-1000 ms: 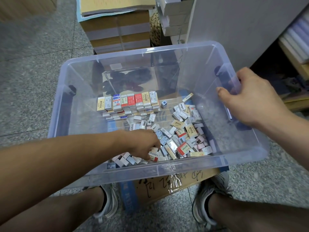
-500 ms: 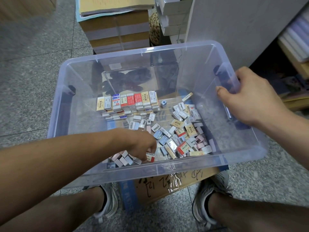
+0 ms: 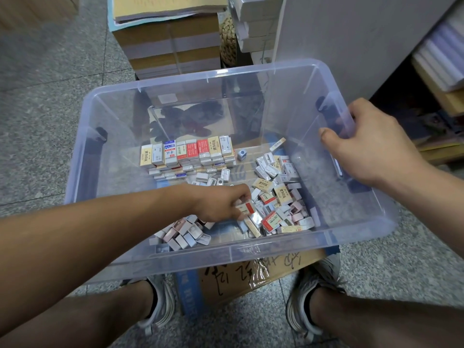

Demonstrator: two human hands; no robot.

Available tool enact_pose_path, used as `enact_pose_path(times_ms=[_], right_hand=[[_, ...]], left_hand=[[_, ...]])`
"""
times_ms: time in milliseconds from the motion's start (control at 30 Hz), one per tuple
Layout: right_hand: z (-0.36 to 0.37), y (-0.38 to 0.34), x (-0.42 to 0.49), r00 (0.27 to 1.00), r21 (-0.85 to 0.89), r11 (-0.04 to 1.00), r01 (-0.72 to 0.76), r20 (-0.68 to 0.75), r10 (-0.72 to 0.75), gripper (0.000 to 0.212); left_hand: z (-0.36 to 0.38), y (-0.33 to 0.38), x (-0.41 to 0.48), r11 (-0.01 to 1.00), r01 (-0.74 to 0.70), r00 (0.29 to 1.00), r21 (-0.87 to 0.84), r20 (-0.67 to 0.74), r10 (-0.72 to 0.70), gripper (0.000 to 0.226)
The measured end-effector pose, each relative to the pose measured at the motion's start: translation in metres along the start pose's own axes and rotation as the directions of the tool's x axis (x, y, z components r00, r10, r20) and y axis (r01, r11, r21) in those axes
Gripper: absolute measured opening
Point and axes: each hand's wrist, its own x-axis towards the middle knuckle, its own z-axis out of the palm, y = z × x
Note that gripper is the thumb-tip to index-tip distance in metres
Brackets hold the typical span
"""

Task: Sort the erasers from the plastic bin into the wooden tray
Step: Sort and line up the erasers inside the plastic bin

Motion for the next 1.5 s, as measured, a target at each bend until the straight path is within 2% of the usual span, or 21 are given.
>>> enact_pose_path(times_ms=[167,300,433,733,1000,1133,1233,1300,1433,1500], right_hand=[[0.000,0.000,0.000,1.000,0.033,0.999,-0.024,0.016,0.024,0.036],[0.001,0.002,0.002,1.000,0.002,1.000,-0.006,-0.001,0.006,0.036],[0.002,0.004,0.003,1.000,0.003,1.000,0.001,-0.006,-0.001,0.036],[0.004,0.006,0.005,1.000,0.010,1.000,0.012,-0.010,-0.012,0.035],[0.003,0.005,0.004,1.000,0.013,1.000,0.005,-0.013,-0.005,0.035],[0.003,0.002,0.003,1.000,0.006,1.000,-0.014,-0.007,0.014,0.036],[0.001,0.001,0.002,1.000,0.007,1.000,-0.019,-0.004,0.019,0.036],[0.000,0.000,0.002,1.000,0.007,1.000,-0.023,-0.002,0.023,0.036],[-0.001,-0.002,0.000,0.999,0.029,0.999,-0.037,0.013,0.037,0.036],[-0.001,-0.004,-0.001,0.999,0.024,0.999,-0.041,0.011,0.041,0.036]], left_hand=[[0.004,0.002,0.010,0.998,0.007,1.000,-0.065,0.014,-0.006,0.060],[-0.001,-0.003,0.015,0.994,0.039,0.998,-0.100,0.061,-0.033,0.058],[0.001,0.000,0.020,0.999,0.016,0.999,-0.039,0.028,-0.015,0.057],[0.007,0.000,0.018,0.972,0.030,0.999,-0.235,-0.020,-0.036,0.071],[0.028,0.008,0.024,0.994,0.015,0.994,-0.104,-0.103,-0.026,0.059],[0.027,0.007,0.023,0.995,0.010,0.995,-0.104,-0.099,-0.020,0.061],[0.026,0.009,0.022,1.000,-0.013,0.995,-0.027,-0.104,0.010,0.058],[0.026,0.009,0.022,0.999,-0.032,0.995,-0.013,-0.096,0.030,0.067],[0.022,0.009,0.019,0.997,-0.076,0.996,-0.012,-0.046,0.075,0.102],[0.020,0.010,0.019,0.996,-0.088,0.995,-0.012,-0.044,0.087,0.104]])
